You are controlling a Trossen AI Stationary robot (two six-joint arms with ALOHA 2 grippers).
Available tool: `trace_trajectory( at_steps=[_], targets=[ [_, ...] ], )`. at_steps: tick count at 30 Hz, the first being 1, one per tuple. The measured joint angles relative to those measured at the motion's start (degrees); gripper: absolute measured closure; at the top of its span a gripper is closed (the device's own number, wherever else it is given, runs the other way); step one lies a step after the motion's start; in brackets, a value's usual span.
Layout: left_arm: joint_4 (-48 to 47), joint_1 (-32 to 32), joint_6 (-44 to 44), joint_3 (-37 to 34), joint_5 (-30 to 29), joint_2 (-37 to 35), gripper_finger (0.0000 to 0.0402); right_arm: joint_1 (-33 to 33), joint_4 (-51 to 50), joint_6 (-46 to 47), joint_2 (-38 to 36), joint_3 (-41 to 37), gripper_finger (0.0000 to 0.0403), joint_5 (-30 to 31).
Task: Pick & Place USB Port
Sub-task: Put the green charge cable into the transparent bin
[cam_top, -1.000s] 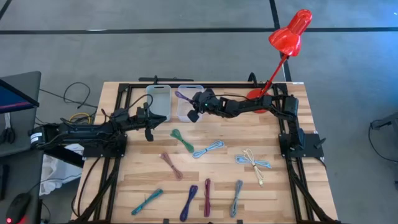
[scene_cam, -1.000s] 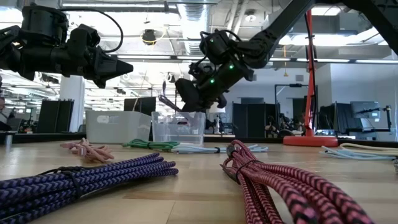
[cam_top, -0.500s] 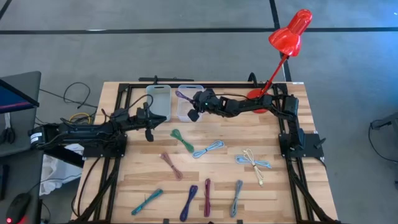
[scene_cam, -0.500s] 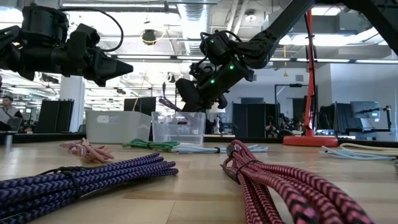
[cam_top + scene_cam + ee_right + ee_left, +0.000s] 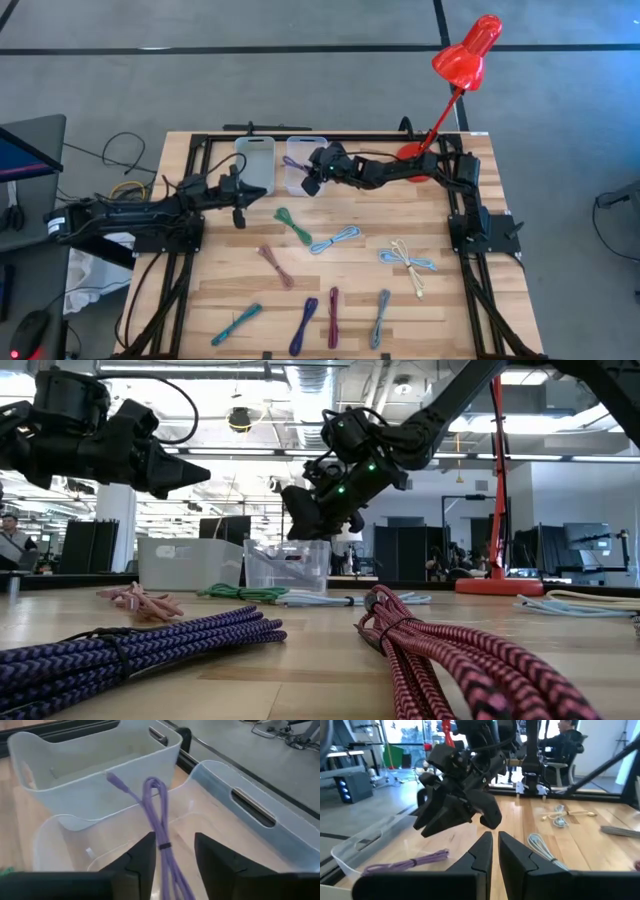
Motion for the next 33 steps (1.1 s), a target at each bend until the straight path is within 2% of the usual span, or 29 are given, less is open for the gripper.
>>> trace_trajectory(
  at_steps=[7, 12, 15, 21, 28, 33],
  targets=[
    [-16.8, 4.96, -1.91, 0.0, 8.12, -10.92, 0.0372, 0.86, 2.67, -1.69, -0.09, -0.02, 0.0259, -0.11],
    [-18.68, 7.13, -2.48, -0.02, 15.7, -18.15, 0.0372, 1.24, 3.09, -2.71, -0.59, -0.03, 0.0266, -0.22],
    [-20.98, 9.05, -3.54, -0.02, 18.27, -21.86, 0.0372, 1.94, 2.02, -3.11, -1.94, -0.07, 0.027, -0.55],
    [-33.88, 14.98, -3.72, -0.02, 21.24, -28.14, 0.0372, 4.09, -3.86, -4.61, -6.74, -0.07, 0.0268, -0.89],
    [-35.46, 20.16, -3.72, 0.86, 30.0, -30.7, 0.0372, 7.92, -11.03, -4.57, -10.05, -0.05, 0.0275, -8.17],
    [-35.45, 23.49, -5.05, 1.57, 32.73, -30.7, 0.0372, 12.23, -14.65, -4.59, -9.82, -0.04, 0.028, -13.29]
  ],
)
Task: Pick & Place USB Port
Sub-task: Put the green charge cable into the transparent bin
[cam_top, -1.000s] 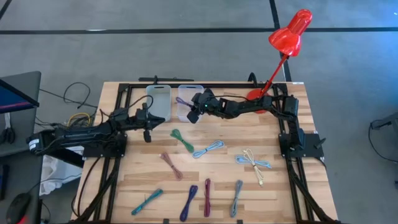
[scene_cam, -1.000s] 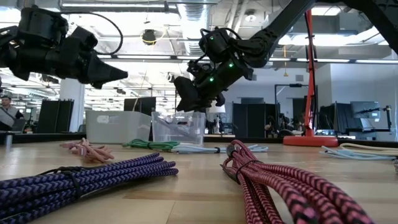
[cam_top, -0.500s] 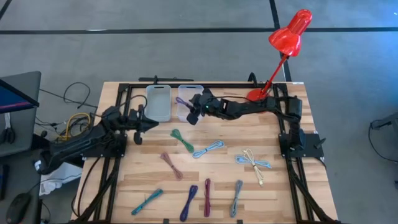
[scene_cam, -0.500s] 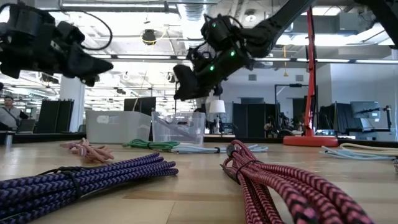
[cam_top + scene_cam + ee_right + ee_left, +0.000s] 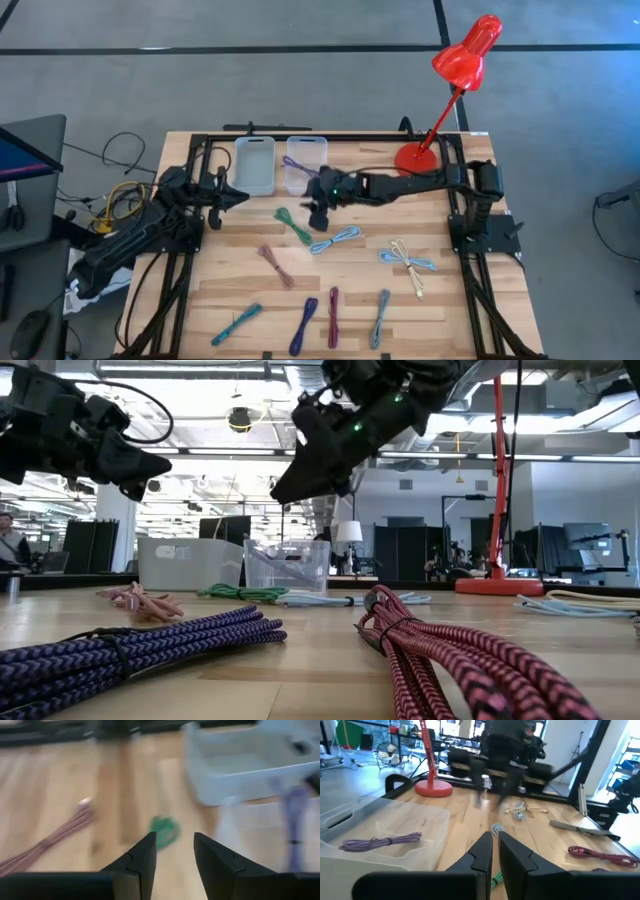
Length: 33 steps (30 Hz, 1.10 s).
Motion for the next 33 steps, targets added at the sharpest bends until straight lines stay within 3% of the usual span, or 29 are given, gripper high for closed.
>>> trace_trajectory(
  at_steps=[15, 19, 27, 33],
  targets=[
    [-0.02, 1.03, -2.58, 0.02, 1.23, 0.04, 0.0372, 7.86, -5.48, 5.6, 0.43, 0.0, 0.0275, 0.26],
    [-0.02, 0.87, -3.19, 0.02, 1.21, 0.04, 0.0372, 8.99, -5.89, 6.08, 0.43, 0.0, 0.0256, 4.08],
    [0.0, 0.4, -3.19, 0.02, 1.2, 0.04, 0.0372, 9.2, -4.98, 6.84, 4.64, 0.05, 0.0201, 5.02],
    [0.0, 0.39, -3.19, 0.02, 1.15, 0.04, 0.0372, 9.07, -3.98, 8.3, 8.91, 0.0, 0.0197, 6.05]
  ],
)
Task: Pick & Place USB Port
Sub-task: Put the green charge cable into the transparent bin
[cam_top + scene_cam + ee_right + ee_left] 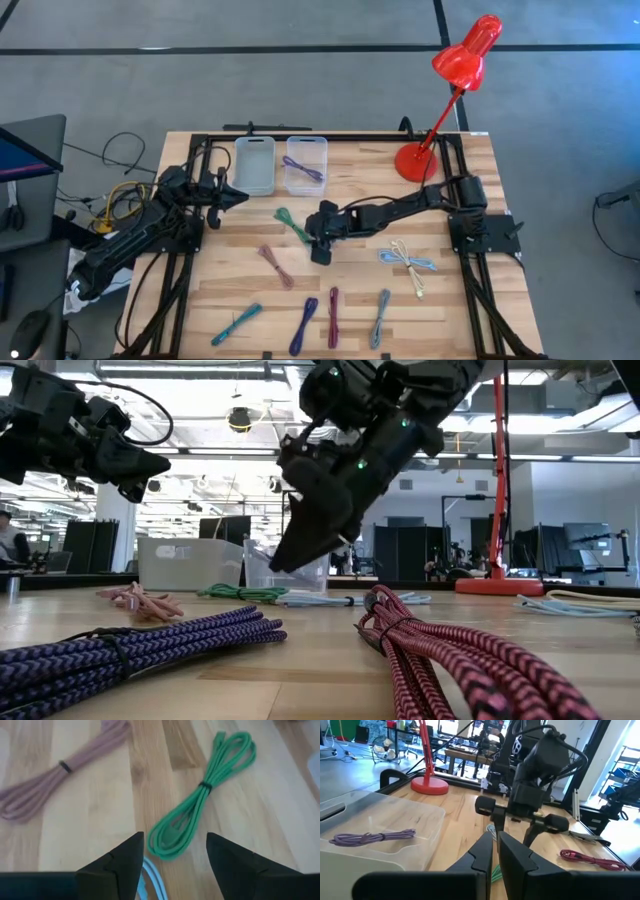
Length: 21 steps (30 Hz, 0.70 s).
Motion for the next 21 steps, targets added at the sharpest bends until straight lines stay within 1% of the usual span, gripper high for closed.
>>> trace_trajectory(
  at_steps=[10, 14, 21],
  targets=[
    [0.02, 0.0, 0.0, 0.0, -0.1, 0.0, 0.0372, -0.47, 1.54, 1.09, -0.05, 0.01, 0.0238, 0.13],
    [0.02, 0.0, -0.01, 0.0, -0.08, 0.0, 0.0372, -0.72, 1.74, 1.19, -0.05, -0.07, 0.0238, 1.16],
    [0.02, 0.0, -0.02, 0.0, -0.06, 0.0, 0.0372, -1.14, 1.91, 1.34, 0.98, -0.07, 0.0227, 1.16]
  ],
)
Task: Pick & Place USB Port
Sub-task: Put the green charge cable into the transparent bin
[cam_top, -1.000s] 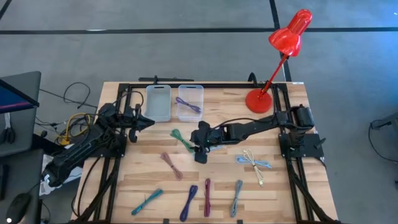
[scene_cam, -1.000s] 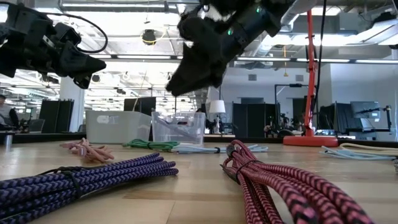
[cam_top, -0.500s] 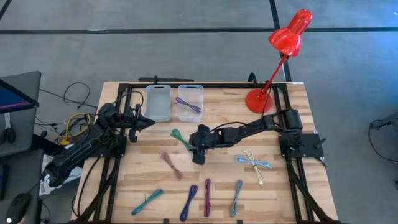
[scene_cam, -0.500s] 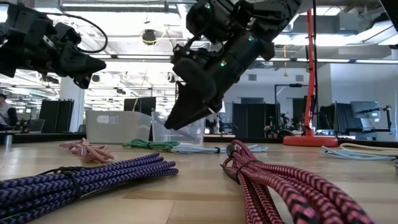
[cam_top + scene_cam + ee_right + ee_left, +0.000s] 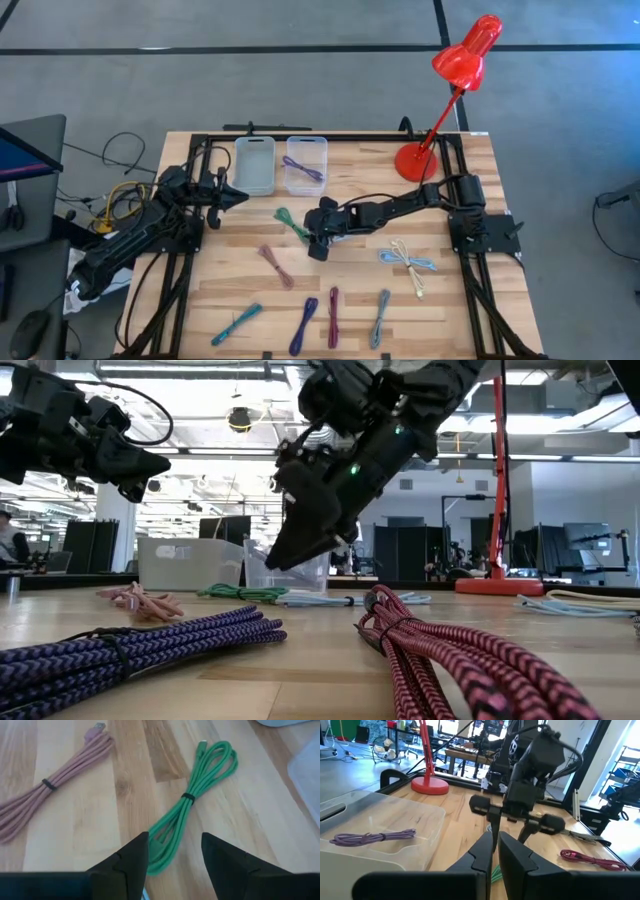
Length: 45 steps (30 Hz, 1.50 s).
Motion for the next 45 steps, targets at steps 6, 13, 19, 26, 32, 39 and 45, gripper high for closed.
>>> trace_trajectory(
  at_steps=[6, 13, 19, 26, 32, 39, 45],
  targets=[
    [0.02, 0.0, -0.42, 0.0, 0.03, 0.03, 0.0372, -0.04, 0.99, 1.7, 3.36, 0.23, 0.0236, -2.58],
    [0.21, 0.0, -0.42, 0.0, 0.05, 0.43, 0.0372, 0.2, 4.59, 1.05, 6.11, 0.9, 0.0267, -2.68],
    [0.2, 0.0, -0.42, 0.02, 0.02, 0.44, 0.0372, 0.09, 4.96, -0.53, 5.62, 0.93, 0.0353, -3.01],
    [0.2, 0.0, -0.42, 0.02, -0.02, 0.44, 0.0372, 0.11, 6.26, -1.97, 5.68, 0.86, 0.0381, -3.06],
    [0.2, 0.0, -0.42, 0.02, -0.03, 0.44, 0.0372, 0.16, 5.18, -4.22, 4.45, 0.64, 0.0393, -2.8],
    [0.19, 0.0, -0.44, 0.02, -0.04, 0.75, 0.0372, -1.14, -0.98, -7.23, -2.14, 0.64, 0.0394, 4.34],
    [0.2, 0.02, -1.23, 0.02, -0.04, 0.76, 0.0372, -3.49, -5.85, -9.69, -8.37, 0.69, 0.0394, 8.78]
  ],
)
